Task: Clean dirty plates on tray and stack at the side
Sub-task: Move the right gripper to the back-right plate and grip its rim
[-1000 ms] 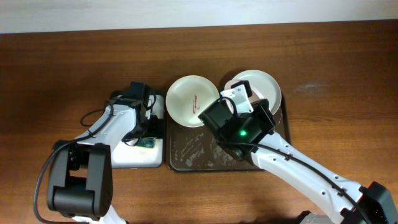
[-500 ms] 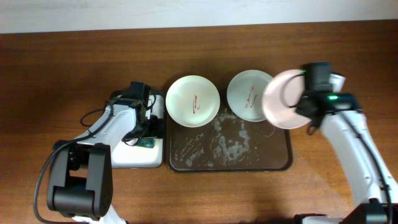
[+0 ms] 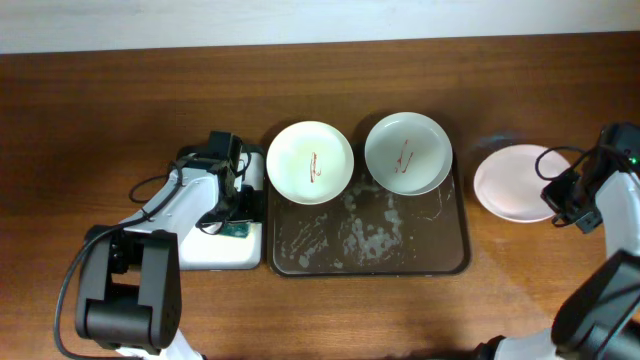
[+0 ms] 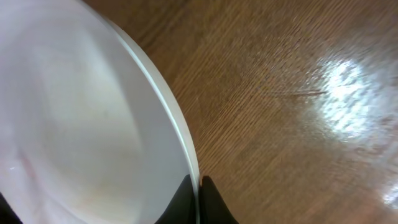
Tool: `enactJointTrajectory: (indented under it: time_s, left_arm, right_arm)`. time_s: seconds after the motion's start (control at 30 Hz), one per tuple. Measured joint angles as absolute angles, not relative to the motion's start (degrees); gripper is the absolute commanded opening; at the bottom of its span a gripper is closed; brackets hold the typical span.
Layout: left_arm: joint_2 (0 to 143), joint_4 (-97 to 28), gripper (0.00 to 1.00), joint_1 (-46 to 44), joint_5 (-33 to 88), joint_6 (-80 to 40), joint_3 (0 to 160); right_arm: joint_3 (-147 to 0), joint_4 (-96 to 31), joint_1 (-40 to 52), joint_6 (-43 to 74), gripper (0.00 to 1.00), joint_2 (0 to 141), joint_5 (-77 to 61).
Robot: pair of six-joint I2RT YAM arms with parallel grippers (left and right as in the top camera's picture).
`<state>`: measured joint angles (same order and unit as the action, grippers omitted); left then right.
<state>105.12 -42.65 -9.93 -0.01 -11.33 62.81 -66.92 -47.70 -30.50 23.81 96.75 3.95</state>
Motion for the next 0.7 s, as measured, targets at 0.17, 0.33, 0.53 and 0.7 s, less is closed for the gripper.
enactJointTrajectory:
  time_s: [0.17, 0.33, 0.53, 0.7]
  left_arm:
    - [105.12, -42.65, 0.92, -9.93, -0.01, -11.33, 62.81]
    - [105.12, -42.63, 0.92, -9.93, -0.01, -11.33, 62.81]
    - [105.12, -42.63, 0.92, -9.93, -0.01, -11.33, 62.81]
    - [105.12, -42.63, 0.92, -9.93, -0.01, -11.33, 62.81]
  right_arm:
    - [-67.00, -46.65, -30.57, 23.44, 0.36, 98.06, -0.10]
    - [-70.52, -47.31, -29.41, 18.98, 0.41, 97.86, -11.73]
    - [-74.98, -48.86, -18.04, 8.99, 0.50, 96.47, -24.25]
    - [-75.09, -46.70, -2.85, 2.76, 0.56, 96.47, -27.40]
